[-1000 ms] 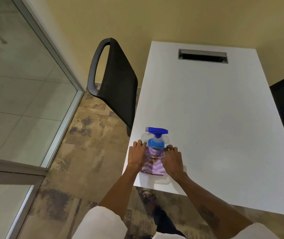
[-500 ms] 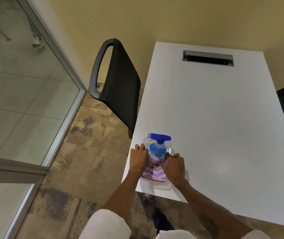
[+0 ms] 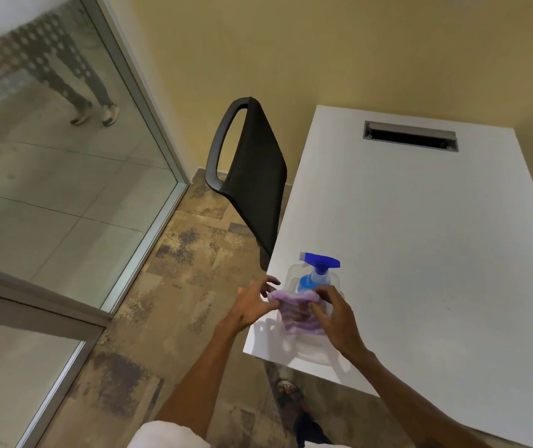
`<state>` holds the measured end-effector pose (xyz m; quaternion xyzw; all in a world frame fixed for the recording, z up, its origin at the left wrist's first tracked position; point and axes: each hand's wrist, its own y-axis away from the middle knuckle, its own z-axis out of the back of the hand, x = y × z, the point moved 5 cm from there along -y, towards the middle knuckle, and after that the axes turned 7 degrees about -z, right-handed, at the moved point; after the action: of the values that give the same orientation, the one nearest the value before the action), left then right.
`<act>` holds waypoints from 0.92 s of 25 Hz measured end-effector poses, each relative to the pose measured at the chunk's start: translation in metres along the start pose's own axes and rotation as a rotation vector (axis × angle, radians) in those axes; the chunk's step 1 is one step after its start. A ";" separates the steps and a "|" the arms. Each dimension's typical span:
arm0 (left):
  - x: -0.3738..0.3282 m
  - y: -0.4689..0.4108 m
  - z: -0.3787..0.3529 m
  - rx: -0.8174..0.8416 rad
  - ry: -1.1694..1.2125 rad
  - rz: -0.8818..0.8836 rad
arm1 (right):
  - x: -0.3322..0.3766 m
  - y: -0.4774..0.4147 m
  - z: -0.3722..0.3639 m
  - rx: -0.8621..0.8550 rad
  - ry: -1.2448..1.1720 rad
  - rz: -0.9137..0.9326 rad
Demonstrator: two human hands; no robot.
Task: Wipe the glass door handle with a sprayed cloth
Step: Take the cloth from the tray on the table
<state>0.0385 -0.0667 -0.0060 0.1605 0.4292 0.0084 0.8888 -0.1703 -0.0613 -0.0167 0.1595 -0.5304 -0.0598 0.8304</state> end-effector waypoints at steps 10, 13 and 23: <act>0.002 0.094 0.123 -0.329 0.740 -0.154 | 0.162 0.030 -0.048 0.193 -0.432 0.245; -0.001 0.119 0.149 -0.381 1.069 -0.109 | 0.213 0.040 -0.074 0.327 -0.570 0.294; -0.002 0.186 0.191 -0.500 1.289 -0.100 | 0.281 0.065 -0.154 0.476 -0.676 0.334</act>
<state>0.2064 0.0563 0.1612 -0.1060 0.8637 0.1595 0.4662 0.0845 -0.0443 0.1874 0.2299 -0.7896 0.1503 0.5487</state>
